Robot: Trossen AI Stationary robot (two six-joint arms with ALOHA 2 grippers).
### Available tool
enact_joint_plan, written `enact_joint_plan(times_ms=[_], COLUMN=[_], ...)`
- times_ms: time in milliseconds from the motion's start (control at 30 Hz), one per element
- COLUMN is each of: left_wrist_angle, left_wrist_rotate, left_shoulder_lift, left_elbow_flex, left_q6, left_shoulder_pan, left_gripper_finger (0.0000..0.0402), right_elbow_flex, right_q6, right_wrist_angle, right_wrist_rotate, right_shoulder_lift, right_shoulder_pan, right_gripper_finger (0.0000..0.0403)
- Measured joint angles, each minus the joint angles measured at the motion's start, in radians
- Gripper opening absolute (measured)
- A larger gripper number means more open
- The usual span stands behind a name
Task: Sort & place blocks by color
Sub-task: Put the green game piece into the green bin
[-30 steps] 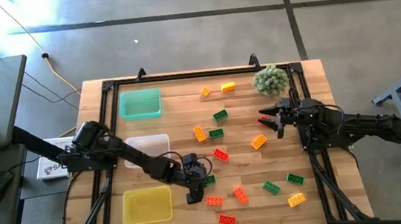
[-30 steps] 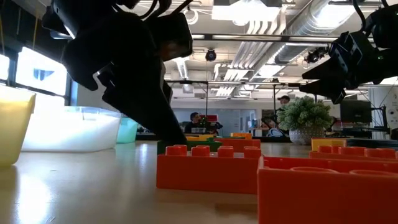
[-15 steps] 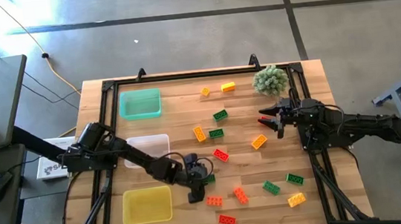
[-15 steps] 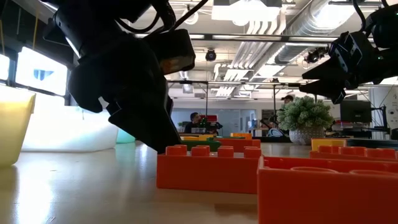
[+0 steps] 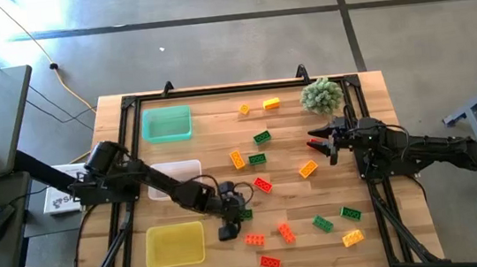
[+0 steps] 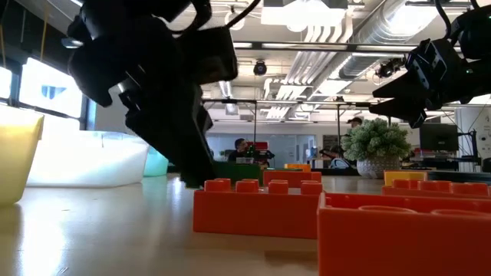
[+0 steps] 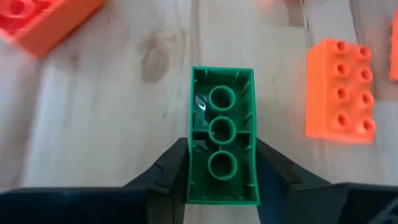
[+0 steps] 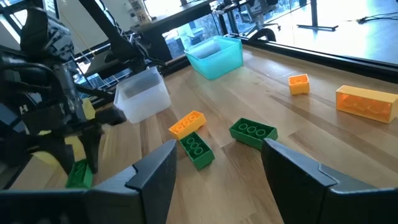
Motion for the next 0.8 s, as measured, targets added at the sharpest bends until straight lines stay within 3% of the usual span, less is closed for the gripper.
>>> enact_joint_plan(times_ms=[367,800], left_wrist_angle=[-0.248,-0.581], left_wrist_rotate=[-0.147,-0.225], left_shoulder_lift=[-0.268,-0.617], left_elbow_flex=[0.000,-0.013], left_q6=[0.198,0.379], left_shoulder_pan=[0.182,0.553], left_gripper_finger=[0.0106,0.0106], right_elbow_flex=[0.000,0.000], right_q6=[0.000,0.000], right_wrist_angle=[0.000,-0.001], right_wrist_rotate=[0.002,0.004], right_shoulder_lift=[-0.003,0.020], right_shoulder_pan=[0.000,0.000], right_gripper_finger=[0.0220,0.0220])
